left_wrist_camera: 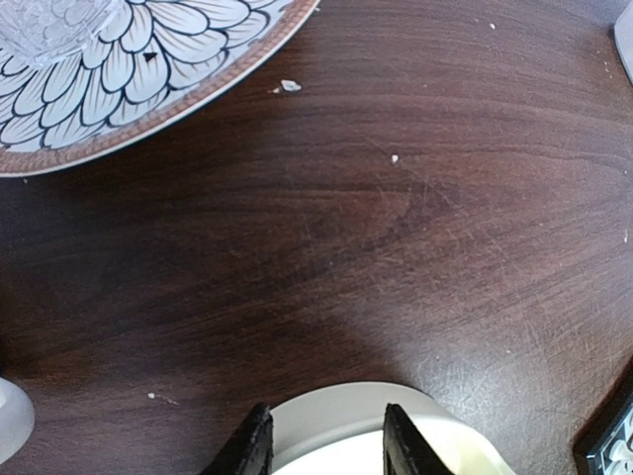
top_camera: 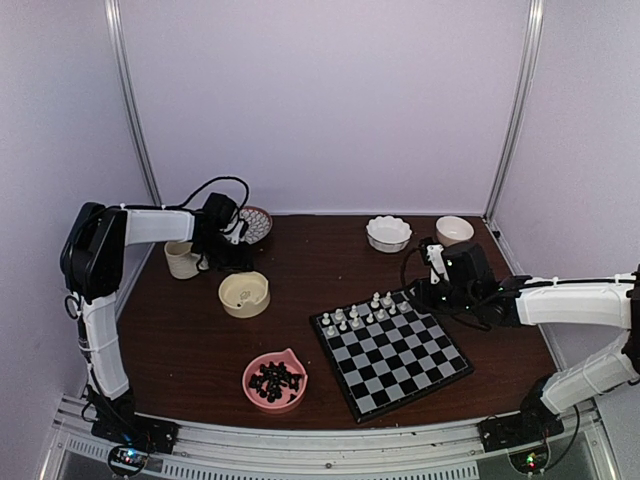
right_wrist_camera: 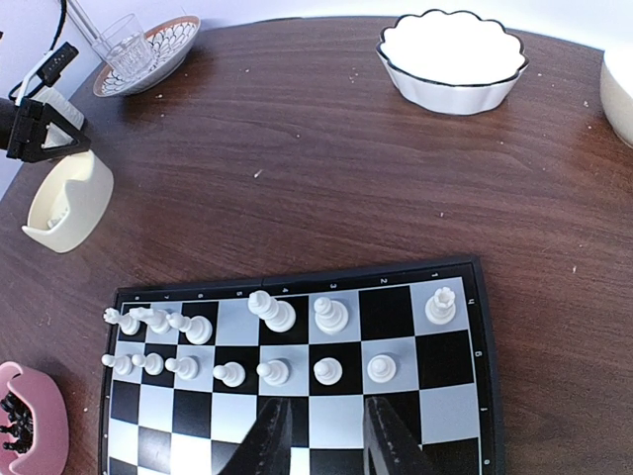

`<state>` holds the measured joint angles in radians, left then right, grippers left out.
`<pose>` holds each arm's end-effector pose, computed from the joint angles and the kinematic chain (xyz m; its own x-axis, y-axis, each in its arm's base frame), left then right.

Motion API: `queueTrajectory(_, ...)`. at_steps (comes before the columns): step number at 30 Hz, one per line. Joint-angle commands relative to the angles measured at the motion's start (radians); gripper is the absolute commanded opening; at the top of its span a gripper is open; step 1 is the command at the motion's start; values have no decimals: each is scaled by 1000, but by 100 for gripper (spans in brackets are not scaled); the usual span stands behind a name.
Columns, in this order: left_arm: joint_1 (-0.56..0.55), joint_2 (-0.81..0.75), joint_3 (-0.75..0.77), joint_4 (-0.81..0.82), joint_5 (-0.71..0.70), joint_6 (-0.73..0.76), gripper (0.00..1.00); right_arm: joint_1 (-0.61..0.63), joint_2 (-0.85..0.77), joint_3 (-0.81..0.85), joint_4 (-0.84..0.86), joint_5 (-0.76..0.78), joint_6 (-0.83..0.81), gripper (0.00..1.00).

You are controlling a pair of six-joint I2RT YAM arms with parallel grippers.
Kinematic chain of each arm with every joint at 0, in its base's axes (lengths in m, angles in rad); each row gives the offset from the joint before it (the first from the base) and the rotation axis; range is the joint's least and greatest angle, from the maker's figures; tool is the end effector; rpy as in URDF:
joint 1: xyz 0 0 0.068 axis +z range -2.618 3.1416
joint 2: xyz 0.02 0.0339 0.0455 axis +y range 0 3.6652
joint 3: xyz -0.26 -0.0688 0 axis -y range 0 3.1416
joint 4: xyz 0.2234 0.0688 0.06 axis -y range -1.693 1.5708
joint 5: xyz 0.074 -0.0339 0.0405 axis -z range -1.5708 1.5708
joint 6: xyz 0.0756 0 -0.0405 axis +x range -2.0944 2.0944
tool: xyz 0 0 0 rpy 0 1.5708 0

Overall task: Set up the chess pieces on the board
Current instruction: Adjust the center of the board.

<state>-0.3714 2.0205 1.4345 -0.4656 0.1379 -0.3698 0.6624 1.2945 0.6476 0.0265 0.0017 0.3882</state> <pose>0.3934 -0.1644 0.1448 -0.9072 -0.0308 -0.4195 0.1020 0.9514 -0.2906 0.2250 0.1753 0.1899 -0.6567 -0.0321 -0.7535 -0.3947 0.8660 0.3071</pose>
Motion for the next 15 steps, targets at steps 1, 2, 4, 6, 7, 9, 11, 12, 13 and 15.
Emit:
queueTrajectory(1, 8, 6, -30, -55, 41, -45, 38, -4, -26, -12, 13, 11, -11, 28)
queueTrajectory(2, 8, -3, -44, -53, 42, -56, 38, -4, -27, -12, 12, 12, -11, 28)
queueTrajectory(4, 8, -23, -81, -38, 54, -74, 38, -4, -30, -14, 12, 12, -11, 28)
queueTrajectory(6, 9, -45, -116, -32, 62, -87, 38, -5, -31, -14, 12, 13, -10, 28)
queueTrajectory(7, 9, -57, -132, -29, 68, -93, 38, -4, -31, -14, 13, 12, -11, 28)
queueTrajectory(9, 11, -81, -165, -28, 78, -104, 38, -4, -31, -14, 13, 12, -11, 28)
queueTrajectory(11, 11, -114, -209, -17, 93, -119, 38, -5, -31, -14, 14, 12, -11, 28)
queueTrajectory(12, 11, -132, -233, -11, 96, -128, 37, -5, -31, -14, 14, 12, -11, 28)
queueTrajectory(13, 11, -154, -264, 3, 106, -136, 37, -4, -31, -14, 13, 10, -11, 28)
queueTrajectory(15, 11, -198, -332, 43, 146, -150, 38, -4, -32, -14, 13, 8, -11, 28)
